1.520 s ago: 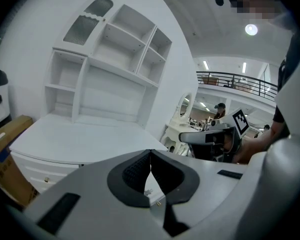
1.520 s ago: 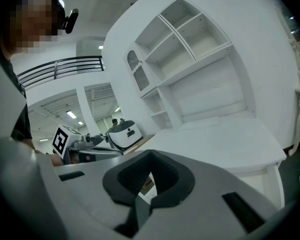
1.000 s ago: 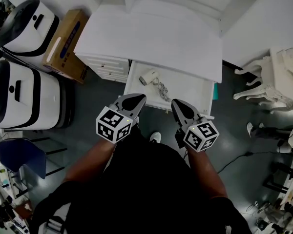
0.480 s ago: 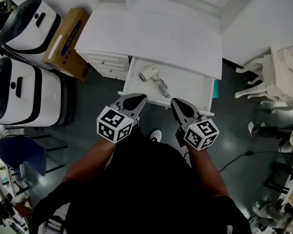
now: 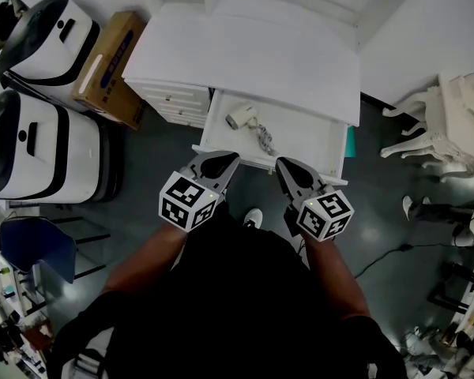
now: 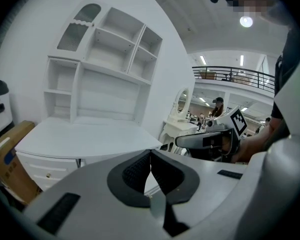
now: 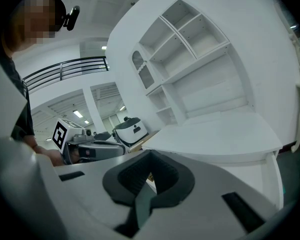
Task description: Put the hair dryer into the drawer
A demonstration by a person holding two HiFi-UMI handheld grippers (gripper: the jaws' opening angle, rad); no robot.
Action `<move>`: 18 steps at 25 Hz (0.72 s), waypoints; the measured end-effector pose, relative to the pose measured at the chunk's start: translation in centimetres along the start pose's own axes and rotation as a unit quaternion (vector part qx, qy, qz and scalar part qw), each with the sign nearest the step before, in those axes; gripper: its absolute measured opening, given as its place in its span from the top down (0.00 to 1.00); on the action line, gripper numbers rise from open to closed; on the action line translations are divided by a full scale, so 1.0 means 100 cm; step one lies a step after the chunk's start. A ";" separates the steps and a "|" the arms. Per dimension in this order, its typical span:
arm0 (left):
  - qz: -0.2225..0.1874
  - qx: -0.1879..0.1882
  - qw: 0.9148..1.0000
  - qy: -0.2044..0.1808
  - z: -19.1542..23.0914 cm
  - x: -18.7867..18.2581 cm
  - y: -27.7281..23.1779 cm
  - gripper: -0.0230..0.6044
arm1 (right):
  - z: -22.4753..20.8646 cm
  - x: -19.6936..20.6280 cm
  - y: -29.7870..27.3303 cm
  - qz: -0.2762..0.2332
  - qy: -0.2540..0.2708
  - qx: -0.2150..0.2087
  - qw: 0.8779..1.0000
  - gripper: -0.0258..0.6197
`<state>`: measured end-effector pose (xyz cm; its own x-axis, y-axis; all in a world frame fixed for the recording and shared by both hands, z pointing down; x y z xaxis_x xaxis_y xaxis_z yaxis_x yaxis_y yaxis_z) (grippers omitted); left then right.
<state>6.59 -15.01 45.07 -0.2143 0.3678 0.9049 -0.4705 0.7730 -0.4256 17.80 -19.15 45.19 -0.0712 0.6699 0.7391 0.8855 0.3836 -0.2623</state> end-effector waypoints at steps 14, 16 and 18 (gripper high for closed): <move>0.005 -0.003 1.000 -0.002 0.007 0.003 0.004 0.95 | 0.002 0.000 -0.009 0.001 0.001 -0.002 1.000 0.92; 0.005 -0.004 1.000 -0.001 0.009 0.003 0.003 0.95 | 0.001 -0.001 -0.011 0.000 0.000 -0.001 1.000 0.92; 0.004 -0.002 1.000 -0.001 0.011 0.003 0.003 0.95 | 0.000 -0.002 -0.013 -0.002 -0.002 0.001 1.000 0.92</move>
<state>5.51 -15.25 45.18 -0.2195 0.3739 0.9011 -0.4644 0.7723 -0.4336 16.66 -19.77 45.34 -0.0757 0.6708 0.7377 0.8845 0.3868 -0.2609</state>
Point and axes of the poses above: the fingertips, and each gripper's own axes: y backward along the fingers, z to its left, x out of its underside, the point moved 2 cm from there along y, backward along the fingers, and after that the axes turned 14 degrees about -y, right-handed, at the moved point
